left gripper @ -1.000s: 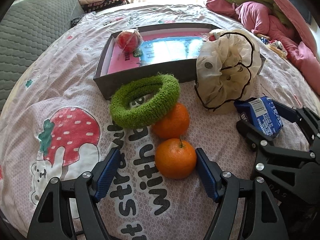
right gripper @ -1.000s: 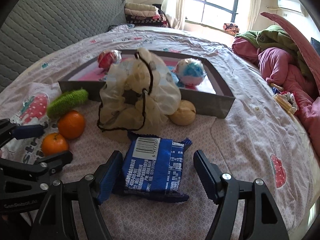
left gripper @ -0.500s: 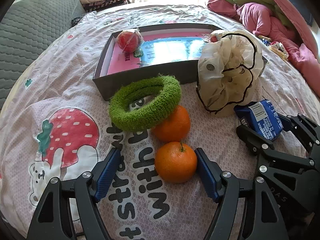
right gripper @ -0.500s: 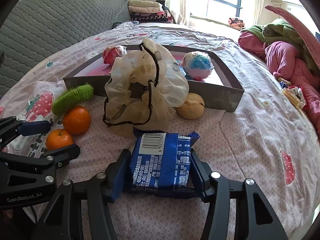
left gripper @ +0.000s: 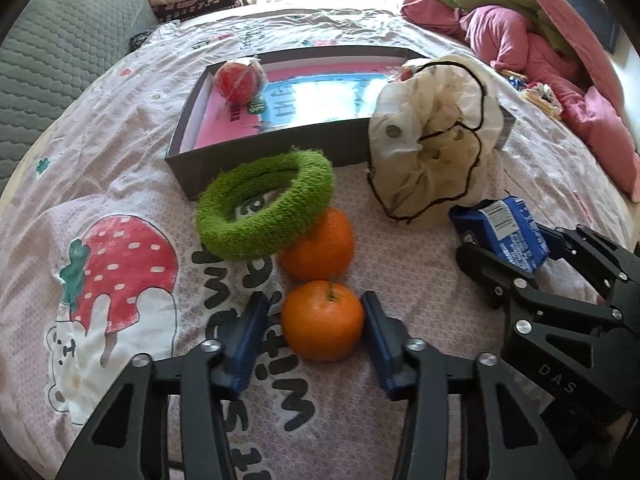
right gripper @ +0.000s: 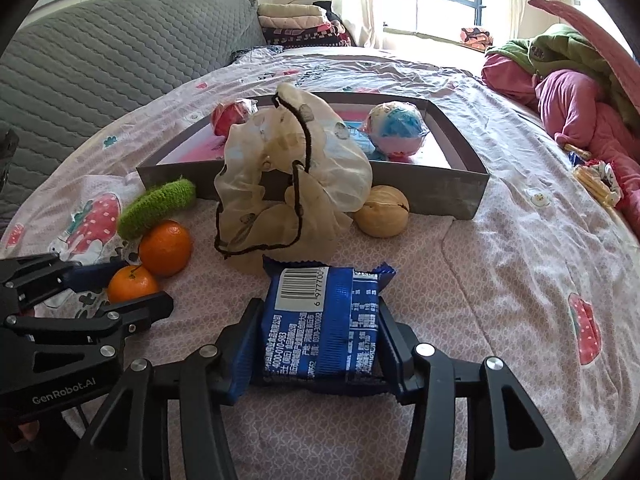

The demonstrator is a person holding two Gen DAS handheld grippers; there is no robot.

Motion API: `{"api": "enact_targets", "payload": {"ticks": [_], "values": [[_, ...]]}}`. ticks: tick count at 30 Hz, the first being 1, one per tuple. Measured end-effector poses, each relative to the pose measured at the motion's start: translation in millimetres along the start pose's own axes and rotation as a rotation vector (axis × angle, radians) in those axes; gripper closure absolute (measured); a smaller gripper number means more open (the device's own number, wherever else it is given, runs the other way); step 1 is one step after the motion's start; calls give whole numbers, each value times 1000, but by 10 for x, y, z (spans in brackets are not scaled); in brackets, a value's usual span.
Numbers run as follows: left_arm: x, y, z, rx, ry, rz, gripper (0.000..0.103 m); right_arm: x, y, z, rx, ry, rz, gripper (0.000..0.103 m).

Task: Organize objects

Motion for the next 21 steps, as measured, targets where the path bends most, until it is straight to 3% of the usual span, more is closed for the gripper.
{"api": "enact_targets", "payload": {"ticks": [9, 16, 21], "values": [[-26, -103, 36, 49, -35, 7, 64, -20, -25, 2, -25, 32, 5, 51], [-215, -354, 108, 87, -51, 99, 64, -74, -72, -30, -49, 40, 28, 51], [-329, -423, 165, 74, -32, 141, 64, -140, -146, -15, -41, 23, 63, 51]]}}
Point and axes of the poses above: each gripper's, at about its wrist camera, not at the fingertips, and y roughly the way its jaws point, z to its right, x to its underside, the point moved 7 cm from there along y, roughly the way its jaws point, and after that the axes turned 14 degrees about z, right-handed, at the moved point
